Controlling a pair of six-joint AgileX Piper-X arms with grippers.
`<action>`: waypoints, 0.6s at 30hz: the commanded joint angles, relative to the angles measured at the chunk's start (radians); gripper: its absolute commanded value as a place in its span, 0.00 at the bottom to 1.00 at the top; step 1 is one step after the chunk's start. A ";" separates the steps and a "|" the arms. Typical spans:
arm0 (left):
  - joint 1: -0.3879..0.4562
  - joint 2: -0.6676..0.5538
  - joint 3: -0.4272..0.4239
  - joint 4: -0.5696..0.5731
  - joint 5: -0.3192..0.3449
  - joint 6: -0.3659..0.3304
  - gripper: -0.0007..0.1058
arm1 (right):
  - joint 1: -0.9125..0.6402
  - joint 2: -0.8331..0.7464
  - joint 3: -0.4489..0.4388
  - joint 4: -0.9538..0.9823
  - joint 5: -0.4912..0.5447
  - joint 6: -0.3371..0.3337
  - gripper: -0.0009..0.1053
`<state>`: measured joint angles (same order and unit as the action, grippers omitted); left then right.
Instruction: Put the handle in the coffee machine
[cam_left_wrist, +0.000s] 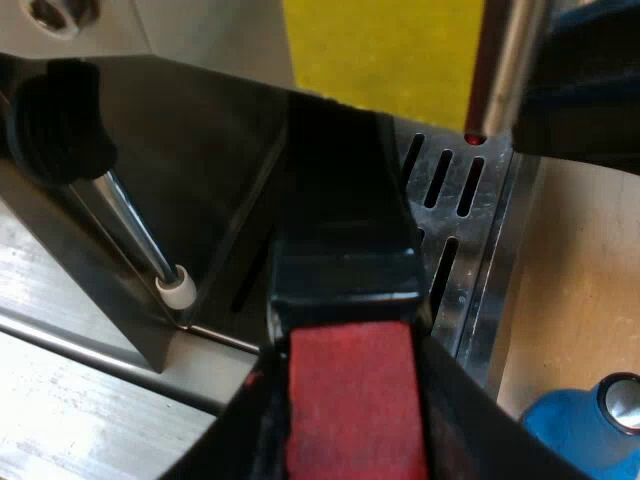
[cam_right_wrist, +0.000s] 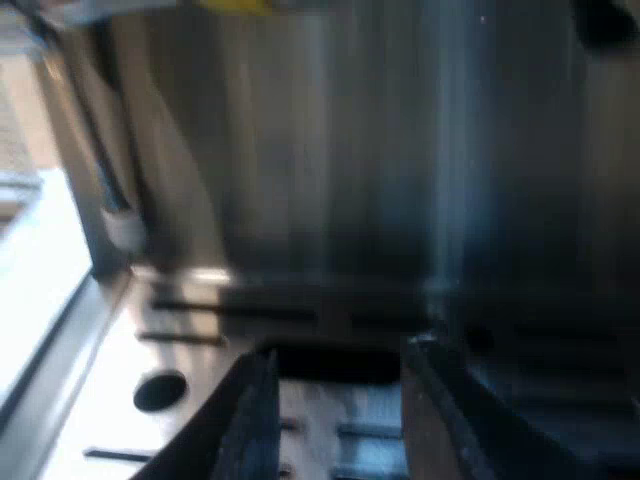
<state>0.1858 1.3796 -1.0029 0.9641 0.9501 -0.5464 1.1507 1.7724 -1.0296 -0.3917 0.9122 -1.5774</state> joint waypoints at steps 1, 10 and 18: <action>0.001 -0.028 -0.014 0.027 0.123 0.030 0.01 | -0.006 0.029 -0.001 -0.119 0.002 -0.157 0.40; 0.001 -0.028 -0.014 0.027 0.119 0.030 0.01 | -0.026 0.105 -0.004 -0.301 0.005 -0.161 0.46; 0.001 -0.028 -0.014 0.027 0.119 0.030 0.01 | -0.050 0.141 -0.021 -0.359 0.003 -0.161 0.39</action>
<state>0.1858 1.3796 -1.0029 0.9656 0.9501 -0.5464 1.1065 1.9135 -1.0462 -0.7316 0.9110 -1.7283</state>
